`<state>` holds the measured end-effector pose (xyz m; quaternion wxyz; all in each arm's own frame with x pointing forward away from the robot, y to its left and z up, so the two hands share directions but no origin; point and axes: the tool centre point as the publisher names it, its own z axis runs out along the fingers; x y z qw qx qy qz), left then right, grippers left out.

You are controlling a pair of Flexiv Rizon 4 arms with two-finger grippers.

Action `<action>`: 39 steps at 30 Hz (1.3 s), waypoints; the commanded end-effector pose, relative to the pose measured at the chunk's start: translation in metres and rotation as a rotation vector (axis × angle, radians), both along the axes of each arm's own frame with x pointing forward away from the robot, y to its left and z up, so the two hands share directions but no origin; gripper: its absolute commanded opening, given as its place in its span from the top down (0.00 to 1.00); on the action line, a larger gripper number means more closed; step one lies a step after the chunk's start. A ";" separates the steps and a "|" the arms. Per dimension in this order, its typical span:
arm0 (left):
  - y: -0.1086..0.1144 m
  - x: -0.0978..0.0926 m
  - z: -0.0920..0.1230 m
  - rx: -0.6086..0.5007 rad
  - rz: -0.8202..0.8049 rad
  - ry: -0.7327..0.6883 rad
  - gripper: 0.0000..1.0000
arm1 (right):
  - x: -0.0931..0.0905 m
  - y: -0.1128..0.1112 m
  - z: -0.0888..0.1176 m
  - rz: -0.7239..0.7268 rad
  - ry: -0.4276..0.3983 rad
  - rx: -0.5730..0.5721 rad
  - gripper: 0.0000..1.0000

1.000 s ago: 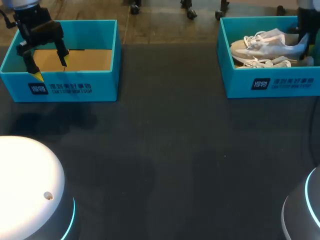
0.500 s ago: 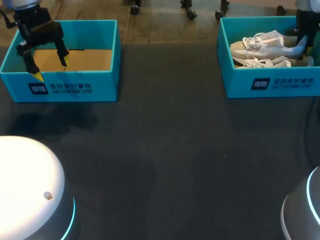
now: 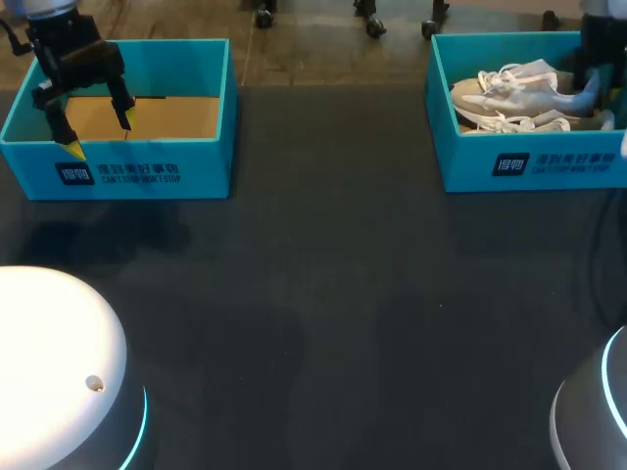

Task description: Take the shoe out of the shoebox, open the shoe tongue, remove and reinsert the insole, then place the shoe into the shoebox

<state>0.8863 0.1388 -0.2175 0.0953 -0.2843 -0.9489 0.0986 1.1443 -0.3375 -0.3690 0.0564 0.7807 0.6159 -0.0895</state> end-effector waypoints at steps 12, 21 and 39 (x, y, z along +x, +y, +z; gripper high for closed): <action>0.000 0.000 0.000 0.002 -0.001 -0.001 0.00 | -0.023 0.015 0.072 0.012 -0.069 0.091 0.00; 0.000 0.000 0.000 0.002 -0.001 -0.001 0.00 | -0.070 0.046 0.120 0.035 -0.100 0.159 0.00; 0.000 0.000 0.000 0.002 -0.001 -0.001 0.00 | -0.164 0.091 0.163 0.062 -0.158 0.225 0.00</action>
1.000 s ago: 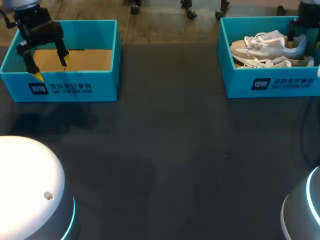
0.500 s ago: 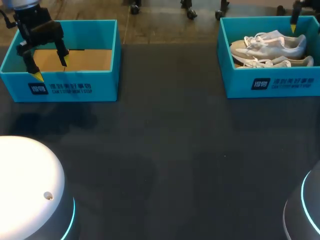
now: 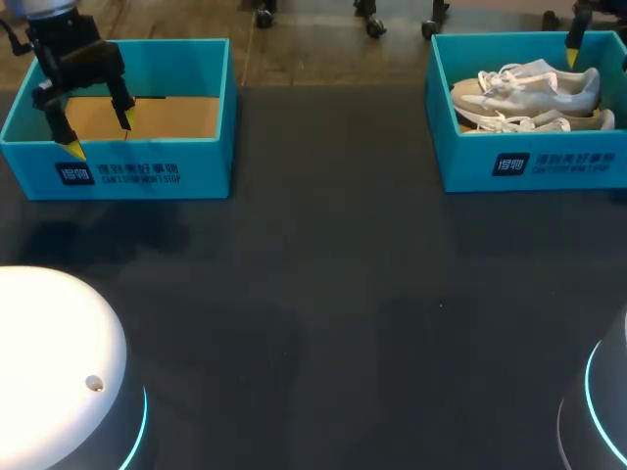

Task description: Take the shoe out of the shoebox, open the shoe tongue, remove and reinsert the insole, then place the shoe into the shoebox

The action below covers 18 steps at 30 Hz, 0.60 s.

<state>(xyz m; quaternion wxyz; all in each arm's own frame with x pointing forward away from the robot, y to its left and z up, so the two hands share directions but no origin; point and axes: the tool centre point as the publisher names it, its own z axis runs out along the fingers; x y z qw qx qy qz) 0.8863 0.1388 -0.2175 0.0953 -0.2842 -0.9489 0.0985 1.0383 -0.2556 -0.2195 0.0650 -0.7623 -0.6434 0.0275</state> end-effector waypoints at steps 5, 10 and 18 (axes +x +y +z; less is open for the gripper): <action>-0.002 0.003 0.024 0.044 0.289 0.024 0.00 | -0.077 0.019 0.018 -0.019 -0.230 -0.040 0.00; 0.009 0.002 0.043 0.040 0.586 0.052 0.00 | -0.093 0.028 0.019 -0.021 -0.241 -0.040 0.00; 0.027 -0.014 0.051 0.170 1.103 -0.034 0.00 | -0.116 0.038 0.017 -0.030 -0.249 -0.014 0.00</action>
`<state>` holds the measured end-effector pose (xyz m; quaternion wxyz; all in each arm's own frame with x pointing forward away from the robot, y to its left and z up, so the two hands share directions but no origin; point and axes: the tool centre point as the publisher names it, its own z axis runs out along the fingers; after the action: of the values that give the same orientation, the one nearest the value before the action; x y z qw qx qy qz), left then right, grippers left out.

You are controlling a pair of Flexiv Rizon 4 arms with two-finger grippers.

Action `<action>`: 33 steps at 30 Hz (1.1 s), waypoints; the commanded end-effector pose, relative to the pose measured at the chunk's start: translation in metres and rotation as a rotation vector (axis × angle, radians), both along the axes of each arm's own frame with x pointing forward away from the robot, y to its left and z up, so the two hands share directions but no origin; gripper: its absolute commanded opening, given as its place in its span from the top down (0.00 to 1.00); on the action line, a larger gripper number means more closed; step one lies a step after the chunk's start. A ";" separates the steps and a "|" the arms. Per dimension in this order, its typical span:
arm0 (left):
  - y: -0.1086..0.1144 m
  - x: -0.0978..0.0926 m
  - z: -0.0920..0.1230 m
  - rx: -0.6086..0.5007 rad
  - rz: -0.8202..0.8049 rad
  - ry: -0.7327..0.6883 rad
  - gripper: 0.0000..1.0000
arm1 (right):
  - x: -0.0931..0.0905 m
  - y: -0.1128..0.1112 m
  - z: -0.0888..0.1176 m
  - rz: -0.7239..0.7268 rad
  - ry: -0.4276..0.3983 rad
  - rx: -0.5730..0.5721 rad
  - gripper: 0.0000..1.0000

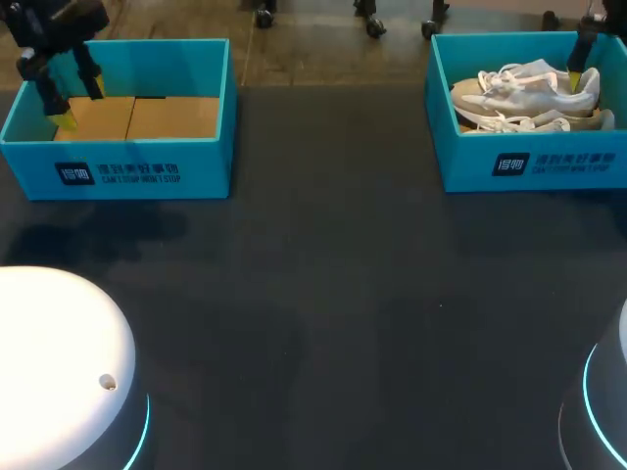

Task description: Take the shoe out of the shoebox, open the shoe tongue, remove and reinsert the insole, then place the shoe into the shoebox

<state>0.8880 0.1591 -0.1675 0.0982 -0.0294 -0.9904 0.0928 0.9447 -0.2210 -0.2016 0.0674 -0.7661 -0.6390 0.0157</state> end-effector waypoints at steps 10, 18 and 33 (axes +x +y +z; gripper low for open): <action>0.022 -0.027 -0.002 0.290 0.858 -0.350 0.00 | -0.035 0.005 -0.001 -0.034 -0.222 -0.022 0.00; 0.022 -0.027 -0.002 0.290 0.858 -0.350 0.00 | -0.035 0.005 -0.001 -0.034 -0.222 -0.022 0.00; 0.024 0.027 -0.012 0.710 1.451 -0.241 0.00 | -0.035 0.005 -0.001 -0.034 -0.222 -0.022 0.00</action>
<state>0.8980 0.1917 -0.1746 -0.1178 0.4426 -0.8872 -0.0559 0.9105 -0.2165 -0.2030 -0.0110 -0.7742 -0.6297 -0.0628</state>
